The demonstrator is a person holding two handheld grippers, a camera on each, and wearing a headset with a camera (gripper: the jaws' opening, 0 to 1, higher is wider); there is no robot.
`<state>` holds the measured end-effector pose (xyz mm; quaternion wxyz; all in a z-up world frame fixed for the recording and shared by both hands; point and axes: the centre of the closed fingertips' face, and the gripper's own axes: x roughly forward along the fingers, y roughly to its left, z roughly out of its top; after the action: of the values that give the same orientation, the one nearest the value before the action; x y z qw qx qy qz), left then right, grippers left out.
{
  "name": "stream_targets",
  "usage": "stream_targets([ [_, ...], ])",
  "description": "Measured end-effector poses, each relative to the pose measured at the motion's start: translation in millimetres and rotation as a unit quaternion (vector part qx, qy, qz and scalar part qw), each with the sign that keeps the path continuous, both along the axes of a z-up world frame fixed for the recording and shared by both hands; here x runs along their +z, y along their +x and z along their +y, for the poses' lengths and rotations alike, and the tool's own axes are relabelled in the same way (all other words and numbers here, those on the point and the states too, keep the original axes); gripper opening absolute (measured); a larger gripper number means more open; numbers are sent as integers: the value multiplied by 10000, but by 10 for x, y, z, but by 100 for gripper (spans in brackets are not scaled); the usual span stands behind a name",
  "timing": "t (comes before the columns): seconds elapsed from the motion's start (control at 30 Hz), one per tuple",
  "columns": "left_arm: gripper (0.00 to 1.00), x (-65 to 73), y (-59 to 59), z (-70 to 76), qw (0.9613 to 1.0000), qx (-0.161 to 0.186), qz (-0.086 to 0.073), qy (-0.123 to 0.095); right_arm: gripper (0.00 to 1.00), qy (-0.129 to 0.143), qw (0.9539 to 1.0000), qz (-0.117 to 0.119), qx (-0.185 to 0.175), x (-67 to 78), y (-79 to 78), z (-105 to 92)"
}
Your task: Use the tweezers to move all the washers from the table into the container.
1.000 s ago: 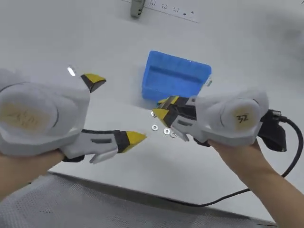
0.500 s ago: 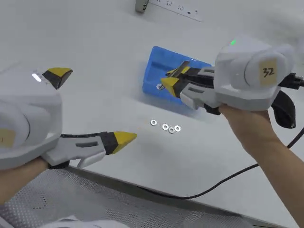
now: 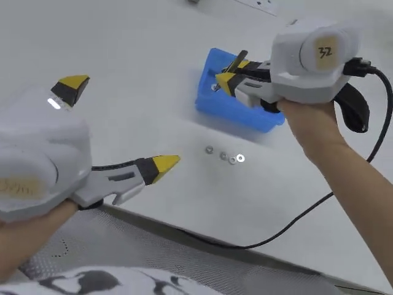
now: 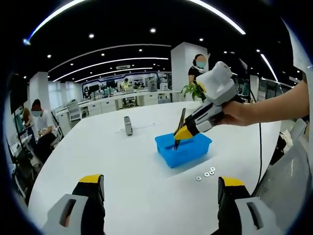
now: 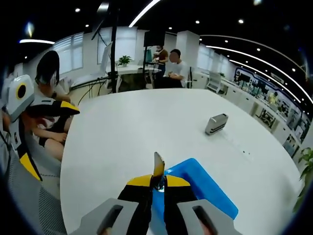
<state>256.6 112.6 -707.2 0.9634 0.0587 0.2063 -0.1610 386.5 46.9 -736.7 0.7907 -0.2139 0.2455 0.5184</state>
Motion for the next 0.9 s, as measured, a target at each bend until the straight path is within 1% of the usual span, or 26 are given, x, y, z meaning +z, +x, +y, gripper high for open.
stream_targets([
  [0.1, 99, -26, -5, 21, 9999, 38, 76, 64, 4, -29, 9999, 113, -58, -115, 40, 0],
  [0.17, 99, -27, -6, 29, 9999, 66, 78, 100, 3, -68, 9998, 176, -71, -199, 58, 2],
  [0.23, 99, -42, -12, 23, 9998, 66, 113, 149, 3, -99, 9997, 208, -73, -254, 74, 8],
  [0.33, 95, -72, -19, 31, 9995, 49, 155, 283, 3, -115, 9996, 247, -67, -292, 84, 24],
  [0.4, 95, -91, -21, 40, 9993, 52, 199, 328, 3, -143, 9995, 291, -56, -320, 90, 28],
  [0.47, 95, -89, -18, 50, 9993, 64, 192, 327, 3, -125, 9994, 320, -59, -316, 81, 27],
  [0.57, 96, -109, -16, 78, 9991, 110, 234, 346, 3, -114, 9994, 307, -68, -287, 70, 13],
  [0.63, 96, -115, -16, 89, 9989, 127, 248, 373, 3, -66, 9995, 300, -102, -235, 65, -4],
  [0.73, 96, -110, -13, 99, 9988, 140, 224, 405, 3, 59, 9994, 311, -141, -147, 44, -13],
  [0.83, 97, -119, -13, 107, 9987, 151, 239, 435, 3, 127, 9995, 258, -159, -51, 8, -38],
  [0.9, 98, -114, -12, 112, 9986, 163, 219, 450, 3, 193, 9994, 242, -167, 14, 5, -71],
])
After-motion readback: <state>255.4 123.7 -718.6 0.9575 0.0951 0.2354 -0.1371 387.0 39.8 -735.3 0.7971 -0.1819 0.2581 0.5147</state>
